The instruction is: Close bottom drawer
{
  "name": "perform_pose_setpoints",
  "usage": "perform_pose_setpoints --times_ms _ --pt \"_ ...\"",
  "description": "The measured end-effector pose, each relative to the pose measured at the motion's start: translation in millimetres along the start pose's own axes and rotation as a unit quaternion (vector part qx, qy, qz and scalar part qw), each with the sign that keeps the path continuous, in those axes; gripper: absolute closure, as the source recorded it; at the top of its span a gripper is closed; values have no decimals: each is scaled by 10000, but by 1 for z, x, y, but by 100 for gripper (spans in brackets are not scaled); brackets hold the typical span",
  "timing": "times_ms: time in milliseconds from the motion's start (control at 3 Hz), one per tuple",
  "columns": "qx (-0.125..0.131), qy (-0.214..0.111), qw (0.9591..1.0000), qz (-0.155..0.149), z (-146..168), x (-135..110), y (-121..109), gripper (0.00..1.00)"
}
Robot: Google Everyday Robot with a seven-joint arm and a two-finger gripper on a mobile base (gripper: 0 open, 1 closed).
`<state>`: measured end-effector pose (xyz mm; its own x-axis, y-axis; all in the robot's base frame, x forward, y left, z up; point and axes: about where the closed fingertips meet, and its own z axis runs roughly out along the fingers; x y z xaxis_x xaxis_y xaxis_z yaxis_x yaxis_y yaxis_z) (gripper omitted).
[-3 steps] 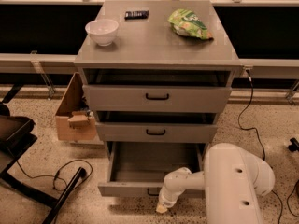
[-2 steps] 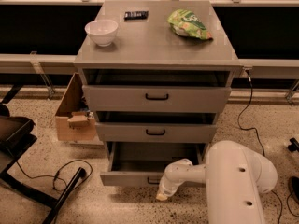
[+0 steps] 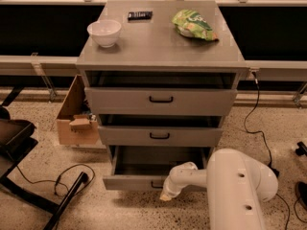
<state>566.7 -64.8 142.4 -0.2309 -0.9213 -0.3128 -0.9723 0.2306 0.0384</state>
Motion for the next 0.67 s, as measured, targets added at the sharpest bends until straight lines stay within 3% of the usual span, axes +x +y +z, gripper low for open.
perform_pose_setpoints --times_ms 333,667 --pt "10 -2 10000 -9 1 0 0 100" --pt "215 -18 9996 -174 8 -1 -31 100"
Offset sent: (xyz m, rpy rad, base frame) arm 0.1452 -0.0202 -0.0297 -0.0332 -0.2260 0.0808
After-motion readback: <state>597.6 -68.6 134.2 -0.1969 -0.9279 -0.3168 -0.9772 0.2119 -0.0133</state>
